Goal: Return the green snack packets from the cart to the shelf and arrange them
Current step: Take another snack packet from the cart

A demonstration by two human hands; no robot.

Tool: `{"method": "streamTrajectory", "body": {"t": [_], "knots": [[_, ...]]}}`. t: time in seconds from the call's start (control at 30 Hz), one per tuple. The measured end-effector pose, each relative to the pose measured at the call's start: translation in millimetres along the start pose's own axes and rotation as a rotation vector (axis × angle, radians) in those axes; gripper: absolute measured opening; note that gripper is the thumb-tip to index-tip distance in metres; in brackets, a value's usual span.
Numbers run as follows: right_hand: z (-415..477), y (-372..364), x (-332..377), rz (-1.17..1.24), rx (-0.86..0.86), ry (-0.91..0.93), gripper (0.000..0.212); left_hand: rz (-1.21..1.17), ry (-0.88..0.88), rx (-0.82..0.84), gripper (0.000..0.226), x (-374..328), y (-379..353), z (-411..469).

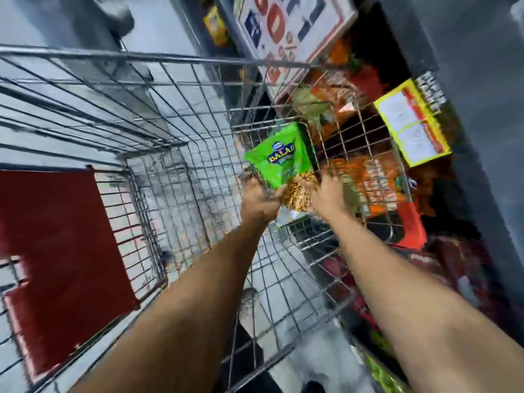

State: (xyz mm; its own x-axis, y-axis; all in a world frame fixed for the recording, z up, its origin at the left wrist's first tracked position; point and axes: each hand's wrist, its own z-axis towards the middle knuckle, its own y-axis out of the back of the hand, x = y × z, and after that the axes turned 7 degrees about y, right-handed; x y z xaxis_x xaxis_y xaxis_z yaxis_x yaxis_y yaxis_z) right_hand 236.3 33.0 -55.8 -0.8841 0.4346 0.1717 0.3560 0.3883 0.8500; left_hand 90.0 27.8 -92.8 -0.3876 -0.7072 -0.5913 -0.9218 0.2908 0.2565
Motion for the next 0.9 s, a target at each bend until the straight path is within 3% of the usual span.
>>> {"method": "streamTrajectory", "body": {"t": [0.1,0.3,0.57,0.63,0.77,0.83,0.9], "knots": [[18.3,-8.9,-6.6,-0.018,0.07,-0.098,0.043,0.06,0.057,0.029,0.051,-3.3,-8.7,16.9],[37.6,-19.8,-2.8,0.166,0.044,-0.163,0.049,0.102,0.079,0.039,0.042,-7.6,-11.9,27.7],[19.0,4.7,11.2,0.275,-0.014,-0.264,0.017,0.216,0.082,0.013,0.032,-6.6,4.3,15.3],[9.5,7.3,17.9,0.329,-0.067,-0.299,0.024,0.211,0.074,-0.001,0.03,-10.0,13.6,6.8],[-18.7,24.2,29.8,0.371,-0.033,-0.266,0.01,0.291,-0.032,-0.026,0.032,-16.3,39.7,-16.4],[-36.5,39.5,35.8,0.381,-0.039,-0.233,0.024,0.325,-0.104,-0.048,0.03,-28.3,56.8,-33.0],[-52.7,50.7,42.1,0.444,-0.057,-0.229,0.016,0.402,-0.174,-0.081,0.029,-40.0,71.5,-46.7]]}}
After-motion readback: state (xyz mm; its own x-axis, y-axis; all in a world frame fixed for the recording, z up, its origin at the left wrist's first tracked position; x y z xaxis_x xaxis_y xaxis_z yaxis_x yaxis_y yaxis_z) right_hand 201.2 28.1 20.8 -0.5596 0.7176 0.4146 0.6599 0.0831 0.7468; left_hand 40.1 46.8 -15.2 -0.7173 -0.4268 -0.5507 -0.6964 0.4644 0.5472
